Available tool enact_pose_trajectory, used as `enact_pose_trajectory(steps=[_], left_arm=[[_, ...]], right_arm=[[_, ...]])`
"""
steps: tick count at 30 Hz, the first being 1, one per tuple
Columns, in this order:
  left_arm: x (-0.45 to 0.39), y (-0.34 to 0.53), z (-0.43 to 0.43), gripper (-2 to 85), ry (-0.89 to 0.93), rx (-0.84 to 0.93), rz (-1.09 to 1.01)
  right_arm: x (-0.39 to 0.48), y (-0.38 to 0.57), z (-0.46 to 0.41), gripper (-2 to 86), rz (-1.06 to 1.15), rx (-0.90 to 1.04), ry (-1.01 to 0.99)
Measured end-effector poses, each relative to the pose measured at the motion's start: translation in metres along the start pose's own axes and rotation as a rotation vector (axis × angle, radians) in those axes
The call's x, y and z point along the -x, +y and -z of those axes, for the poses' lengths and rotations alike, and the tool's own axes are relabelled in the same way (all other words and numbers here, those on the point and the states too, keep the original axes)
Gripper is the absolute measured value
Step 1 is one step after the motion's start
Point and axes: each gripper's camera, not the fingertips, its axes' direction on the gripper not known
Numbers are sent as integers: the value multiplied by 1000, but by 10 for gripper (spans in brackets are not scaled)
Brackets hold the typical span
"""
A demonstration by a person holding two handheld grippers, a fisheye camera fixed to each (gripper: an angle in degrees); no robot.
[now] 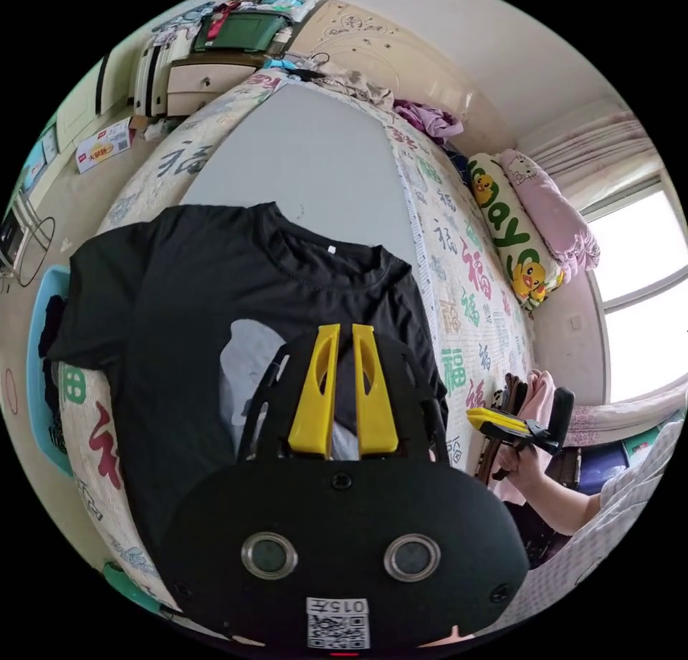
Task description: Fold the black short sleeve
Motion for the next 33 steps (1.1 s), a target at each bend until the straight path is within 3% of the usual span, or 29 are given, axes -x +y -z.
enact_pose_trajectory(steps=[4, 9, 14, 27, 33], left_arm=[[-22, -44, -44, 70, 107, 43, -47], [-48, -80, -107, 72, 85, 125, -79], [-75, -93, -137, 20, -30, 199, -176], [-77, -107, -149, 50, -1, 181, -161], [-41, -66, -81, 68, -50, 103, -133]], right_arm=[[-27, -18, -30, 74, 77, 45, 73], [-44, -25, -75, 57, 155, 108, 148], [-87, -13, -96, 8, 78, 88, 128], [-181, 13, -148, 17, -44, 78, 111], [-202, 33, -149, 84, -14, 19, 114]])
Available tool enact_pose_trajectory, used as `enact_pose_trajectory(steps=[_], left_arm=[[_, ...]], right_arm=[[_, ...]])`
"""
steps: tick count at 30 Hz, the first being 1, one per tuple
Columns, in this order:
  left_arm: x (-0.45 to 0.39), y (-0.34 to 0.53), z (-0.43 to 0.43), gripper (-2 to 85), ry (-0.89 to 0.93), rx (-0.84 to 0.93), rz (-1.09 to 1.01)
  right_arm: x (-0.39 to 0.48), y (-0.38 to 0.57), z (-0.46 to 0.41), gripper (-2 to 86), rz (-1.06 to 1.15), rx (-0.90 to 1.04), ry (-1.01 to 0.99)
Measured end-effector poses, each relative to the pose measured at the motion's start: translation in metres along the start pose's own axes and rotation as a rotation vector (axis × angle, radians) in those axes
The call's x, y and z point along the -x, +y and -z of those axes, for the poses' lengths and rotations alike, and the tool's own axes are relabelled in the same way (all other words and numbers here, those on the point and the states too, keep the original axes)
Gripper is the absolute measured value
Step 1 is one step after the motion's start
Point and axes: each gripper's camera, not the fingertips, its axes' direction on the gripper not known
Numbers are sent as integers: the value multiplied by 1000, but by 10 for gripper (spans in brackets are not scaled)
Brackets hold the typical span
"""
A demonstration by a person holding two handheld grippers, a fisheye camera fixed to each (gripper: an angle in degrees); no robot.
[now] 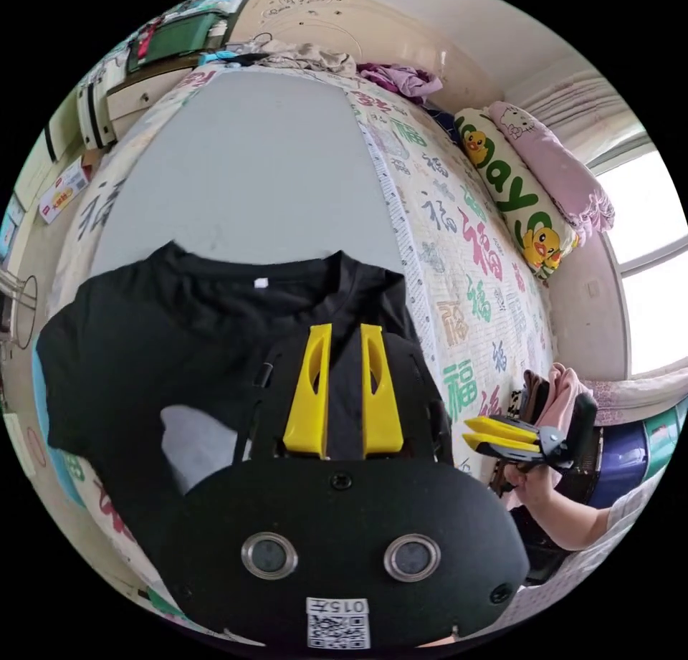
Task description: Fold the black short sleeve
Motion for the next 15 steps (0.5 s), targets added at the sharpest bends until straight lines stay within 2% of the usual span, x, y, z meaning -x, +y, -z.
enact_pose_trajectory(steps=[3, 5, 8, 12, 15], left_arm=[[24, 45, 19, 68, -59, 32, 38], [40, 73, 17, 67, -75, 90, 63], [58, 92, 14, 62, -45, 74, 99], [74, 100, 7, 14, -30, 81, 104], [84, 108, 15, 1, 14, 61, 89]], right_arm=[[25, 8, -21, 83, 135, 35, -69], [49, 16, -55, 86, 234, 78, -66], [60, 26, -108, 81, 292, 165, -34], [51, 40, -150, 18, 279, 189, 112], [32, 49, -170, 1, 246, 199, 100]])
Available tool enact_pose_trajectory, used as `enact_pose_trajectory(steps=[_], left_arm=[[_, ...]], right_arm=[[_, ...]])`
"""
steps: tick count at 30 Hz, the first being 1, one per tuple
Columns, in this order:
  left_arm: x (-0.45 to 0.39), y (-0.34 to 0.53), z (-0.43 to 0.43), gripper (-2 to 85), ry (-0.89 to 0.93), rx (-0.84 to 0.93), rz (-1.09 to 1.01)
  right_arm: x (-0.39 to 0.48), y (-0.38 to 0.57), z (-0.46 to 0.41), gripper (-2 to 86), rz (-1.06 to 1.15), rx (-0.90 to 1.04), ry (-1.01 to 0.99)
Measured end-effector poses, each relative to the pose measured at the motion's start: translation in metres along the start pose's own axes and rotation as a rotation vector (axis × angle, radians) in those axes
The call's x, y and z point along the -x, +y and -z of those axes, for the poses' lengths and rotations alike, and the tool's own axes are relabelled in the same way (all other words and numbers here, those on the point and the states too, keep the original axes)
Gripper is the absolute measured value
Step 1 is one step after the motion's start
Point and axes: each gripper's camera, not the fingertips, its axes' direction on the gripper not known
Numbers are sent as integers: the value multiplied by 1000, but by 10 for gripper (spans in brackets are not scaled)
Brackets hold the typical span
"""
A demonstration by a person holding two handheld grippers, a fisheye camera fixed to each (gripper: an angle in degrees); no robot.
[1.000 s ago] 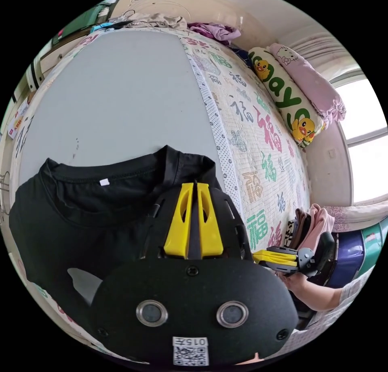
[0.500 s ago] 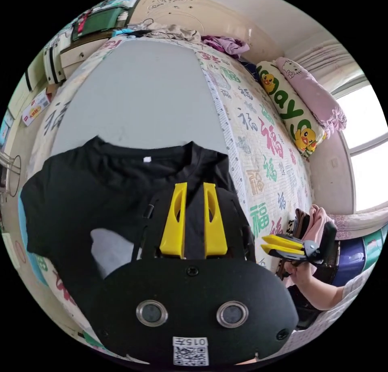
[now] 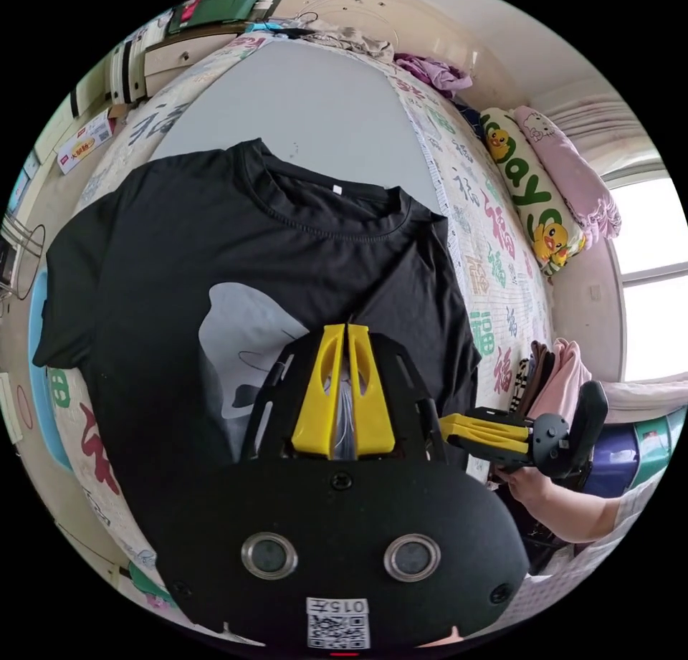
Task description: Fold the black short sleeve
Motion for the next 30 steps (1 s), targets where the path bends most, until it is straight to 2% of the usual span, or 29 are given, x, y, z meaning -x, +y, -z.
enact_pose_trajectory(steps=[8, 11, 15, 18, 23, 26, 30], left_arm=[[47, 44, 12, 0, 42, -39, 57], [66, 57, 11, 6, 55, -47, 78], [100, 92, 42, 12, 116, -145, 139], [153, 140, 82, 23, 168, -257, 280], [296, 240, 135, 55, 205, -443, 716], [362, 262, 137, 78, 286, -479, 839], [415, 253, 126, 105, 386, -536, 872]], right_arm=[[-20, 28, -75, 9, 4, 40, 38], [-33, 36, -107, 26, -11, 110, -17], [-35, 53, -118, 30, -10, 84, -65], [-29, 59, -128, 30, -19, 68, -99], [-2, 25, -165, 32, 23, 41, -133], [20, -21, -200, 36, 87, 44, -138], [51, -88, -244, 51, 178, 32, -103]])
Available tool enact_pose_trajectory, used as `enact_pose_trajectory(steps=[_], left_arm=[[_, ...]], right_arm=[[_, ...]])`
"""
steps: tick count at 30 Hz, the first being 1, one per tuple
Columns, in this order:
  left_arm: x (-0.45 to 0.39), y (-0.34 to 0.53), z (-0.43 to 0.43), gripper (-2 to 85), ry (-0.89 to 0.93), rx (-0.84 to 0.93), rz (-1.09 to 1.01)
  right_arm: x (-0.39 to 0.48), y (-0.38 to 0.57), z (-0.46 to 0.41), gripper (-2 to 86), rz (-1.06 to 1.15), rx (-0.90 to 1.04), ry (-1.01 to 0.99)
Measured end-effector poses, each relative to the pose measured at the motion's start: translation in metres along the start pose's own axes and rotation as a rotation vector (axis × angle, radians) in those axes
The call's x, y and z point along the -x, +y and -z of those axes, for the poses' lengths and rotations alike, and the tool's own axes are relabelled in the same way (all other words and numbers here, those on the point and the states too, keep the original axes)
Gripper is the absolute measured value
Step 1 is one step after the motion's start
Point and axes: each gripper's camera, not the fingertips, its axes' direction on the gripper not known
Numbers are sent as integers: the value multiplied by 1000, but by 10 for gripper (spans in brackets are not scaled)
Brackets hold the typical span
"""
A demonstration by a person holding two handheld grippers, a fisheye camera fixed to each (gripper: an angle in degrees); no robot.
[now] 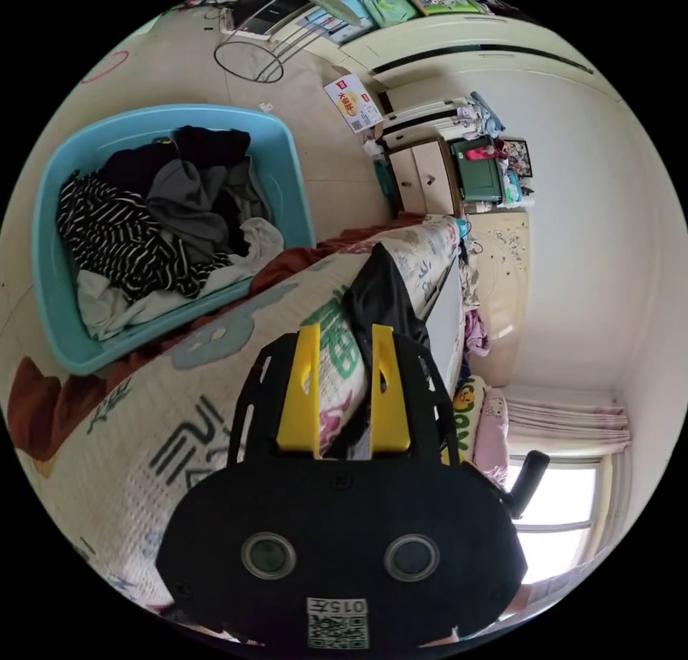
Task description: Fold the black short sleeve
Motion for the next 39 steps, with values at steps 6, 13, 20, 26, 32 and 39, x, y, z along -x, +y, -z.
enact_pose_trajectory(steps=[6, 13, 20, 26, 32, 39], left_arm=[[13, -48, -44, 12, 54, 100, -5], [16, -18, -34, -3, 87, 121, -98], [39, -10, -33, -4, 138, 127, -32], [36, -13, -25, -4, 100, 118, -33], [-3, -8, -5, -3, 93, 62, -159], [-66, 35, -10, -3, 109, 130, -399]], right_arm=[[5, -113, -74, 67, 79, -10, 57], [18, -220, -203, 104, 208, 155, 216], [33, -244, -341, 94, 337, 460, 440], [21, -235, -343, -7, 351, 486, 466], [-13, -216, -229, -10, 275, 251, 325], [-82, -114, -91, -9, 77, -36, 257]])
